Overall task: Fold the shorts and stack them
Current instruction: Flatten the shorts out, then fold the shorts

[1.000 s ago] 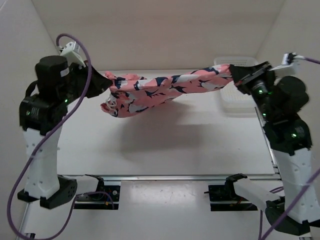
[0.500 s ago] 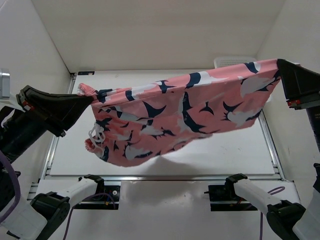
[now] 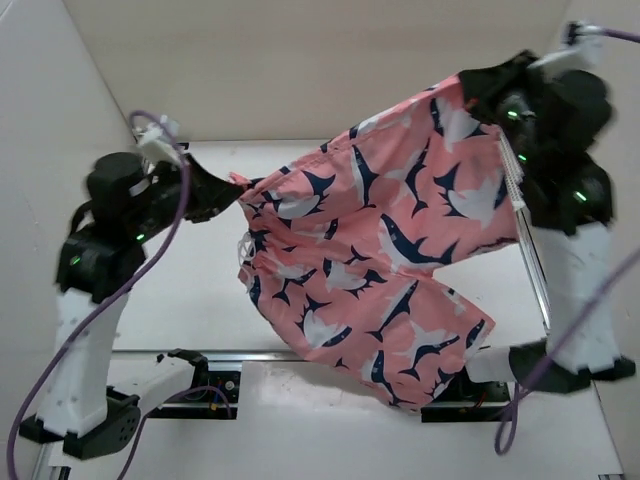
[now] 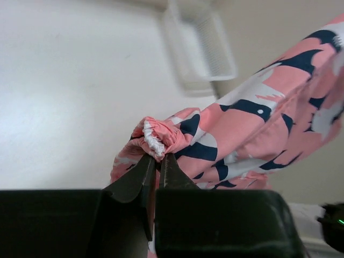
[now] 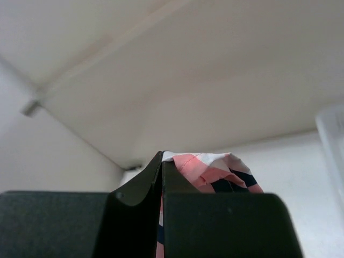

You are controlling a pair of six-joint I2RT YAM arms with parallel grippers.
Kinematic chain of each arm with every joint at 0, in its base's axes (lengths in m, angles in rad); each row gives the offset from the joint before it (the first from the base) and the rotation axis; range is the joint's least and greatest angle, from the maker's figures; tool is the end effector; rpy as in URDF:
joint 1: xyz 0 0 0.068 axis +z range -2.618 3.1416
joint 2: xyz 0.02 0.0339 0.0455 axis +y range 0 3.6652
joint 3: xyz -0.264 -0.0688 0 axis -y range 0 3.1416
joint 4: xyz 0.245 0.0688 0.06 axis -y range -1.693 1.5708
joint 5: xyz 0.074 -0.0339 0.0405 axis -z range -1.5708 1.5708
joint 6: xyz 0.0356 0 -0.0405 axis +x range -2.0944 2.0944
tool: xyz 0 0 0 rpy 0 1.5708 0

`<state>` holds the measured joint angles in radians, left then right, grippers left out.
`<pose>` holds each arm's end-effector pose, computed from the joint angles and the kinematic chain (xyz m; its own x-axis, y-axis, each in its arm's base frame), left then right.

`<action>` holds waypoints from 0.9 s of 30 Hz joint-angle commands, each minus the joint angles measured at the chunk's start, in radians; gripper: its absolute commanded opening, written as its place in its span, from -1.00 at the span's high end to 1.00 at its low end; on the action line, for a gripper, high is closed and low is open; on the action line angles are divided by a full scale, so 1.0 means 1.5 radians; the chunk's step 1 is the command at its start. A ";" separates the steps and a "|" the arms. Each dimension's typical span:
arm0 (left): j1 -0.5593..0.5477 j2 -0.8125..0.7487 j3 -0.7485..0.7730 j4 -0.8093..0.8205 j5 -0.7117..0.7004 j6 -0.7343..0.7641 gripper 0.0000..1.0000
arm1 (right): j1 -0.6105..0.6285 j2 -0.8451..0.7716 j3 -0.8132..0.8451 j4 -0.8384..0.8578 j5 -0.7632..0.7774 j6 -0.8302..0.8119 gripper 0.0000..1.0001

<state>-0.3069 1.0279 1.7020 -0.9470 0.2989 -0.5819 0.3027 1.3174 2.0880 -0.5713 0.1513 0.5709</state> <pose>0.1318 -0.0528 0.5102 -0.5219 -0.3856 -0.7609 0.3258 0.7343 -0.5956 0.1876 0.0530 0.6044 0.0760 0.5834 -0.8086 -0.2314 0.7991 0.5548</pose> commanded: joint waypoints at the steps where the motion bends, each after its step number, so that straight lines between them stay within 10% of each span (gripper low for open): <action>1: 0.016 0.060 -0.106 0.050 -0.077 -0.016 0.79 | -0.032 0.079 -0.081 0.016 -0.028 -0.030 1.00; 7: 0.068 0.220 -0.172 0.100 -0.118 -0.042 0.79 | -0.051 0.290 -0.115 0.047 -0.118 -0.054 1.00; 17: 0.137 0.511 0.008 0.115 -0.087 -0.085 0.79 | -0.059 0.686 0.219 0.007 -0.193 -0.054 1.00; 23: 0.170 0.613 0.118 0.115 -0.044 -0.086 0.79 | -0.065 0.660 0.231 -0.001 -0.242 -0.031 1.00; 27: 0.185 0.623 0.125 0.115 -0.027 -0.068 0.79 | -0.039 0.506 -0.025 0.022 -0.200 -0.069 1.00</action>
<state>-0.0448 1.9789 1.8507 -0.7811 0.2165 -0.6983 0.2161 2.2684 2.2223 -0.5632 -0.1558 0.5110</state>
